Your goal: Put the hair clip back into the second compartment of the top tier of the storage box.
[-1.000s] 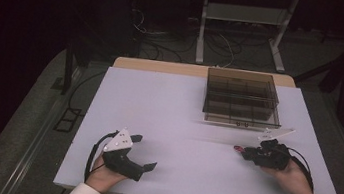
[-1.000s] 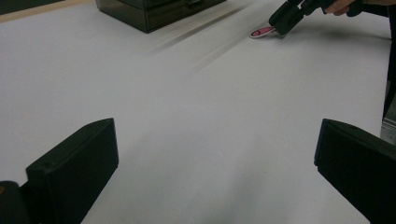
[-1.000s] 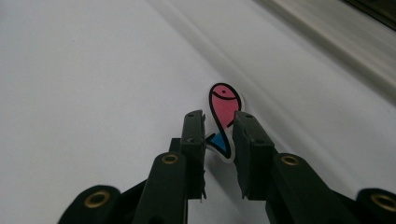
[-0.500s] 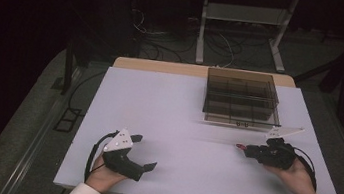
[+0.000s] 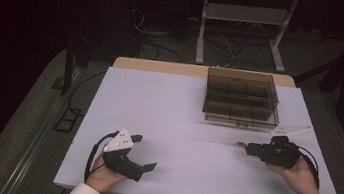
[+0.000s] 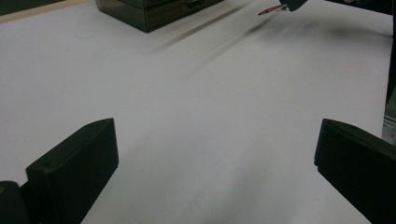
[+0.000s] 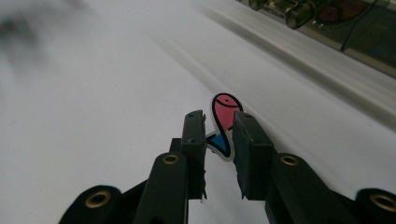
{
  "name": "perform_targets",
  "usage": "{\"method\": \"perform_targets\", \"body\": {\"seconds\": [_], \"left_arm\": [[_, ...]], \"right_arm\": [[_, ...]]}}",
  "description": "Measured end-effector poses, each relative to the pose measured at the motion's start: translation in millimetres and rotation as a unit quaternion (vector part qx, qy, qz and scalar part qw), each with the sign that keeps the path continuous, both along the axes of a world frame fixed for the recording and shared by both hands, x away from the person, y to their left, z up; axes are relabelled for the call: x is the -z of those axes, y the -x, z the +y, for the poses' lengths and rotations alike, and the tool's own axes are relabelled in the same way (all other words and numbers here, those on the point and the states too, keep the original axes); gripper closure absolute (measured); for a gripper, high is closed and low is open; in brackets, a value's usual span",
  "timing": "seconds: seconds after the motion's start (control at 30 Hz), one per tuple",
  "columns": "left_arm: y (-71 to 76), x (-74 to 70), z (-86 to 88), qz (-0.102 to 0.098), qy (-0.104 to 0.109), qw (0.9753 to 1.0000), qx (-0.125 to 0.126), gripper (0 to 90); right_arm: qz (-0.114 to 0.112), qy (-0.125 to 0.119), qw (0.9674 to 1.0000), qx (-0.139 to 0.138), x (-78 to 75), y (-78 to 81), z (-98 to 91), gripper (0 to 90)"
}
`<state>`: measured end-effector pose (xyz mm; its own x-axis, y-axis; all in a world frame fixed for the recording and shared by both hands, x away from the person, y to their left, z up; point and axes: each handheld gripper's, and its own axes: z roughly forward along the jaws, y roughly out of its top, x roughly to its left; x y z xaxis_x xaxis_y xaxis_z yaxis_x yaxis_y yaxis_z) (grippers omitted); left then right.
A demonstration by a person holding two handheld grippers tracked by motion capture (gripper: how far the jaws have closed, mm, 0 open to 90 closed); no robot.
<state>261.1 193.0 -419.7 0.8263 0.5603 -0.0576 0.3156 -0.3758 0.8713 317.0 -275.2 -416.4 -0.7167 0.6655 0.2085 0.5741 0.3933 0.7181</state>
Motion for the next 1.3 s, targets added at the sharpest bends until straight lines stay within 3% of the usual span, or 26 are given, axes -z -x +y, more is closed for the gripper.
{"method": "perform_targets", "body": {"seconds": [0.3,1.1,1.3], "left_arm": [[-0.2,0.0,0.4,0.0,0.0,1.0,0.0,0.0],[1.1,-0.4,1.7,-0.001,0.004,1.0,-0.006,0.0],[1.5,-0.6,2.1,0.0,0.006,0.9999,-0.01,0.0]], "right_arm": [[0.002,-0.025,0.9996,0.009,-8.3,1.0,-8.5,74.6],[0.019,-0.058,0.998,0.019,-25.1,3.8,-21.9,74.7],[0.013,-0.062,0.9978,0.018,-33.2,3.5,-24.8,74.7]]}}
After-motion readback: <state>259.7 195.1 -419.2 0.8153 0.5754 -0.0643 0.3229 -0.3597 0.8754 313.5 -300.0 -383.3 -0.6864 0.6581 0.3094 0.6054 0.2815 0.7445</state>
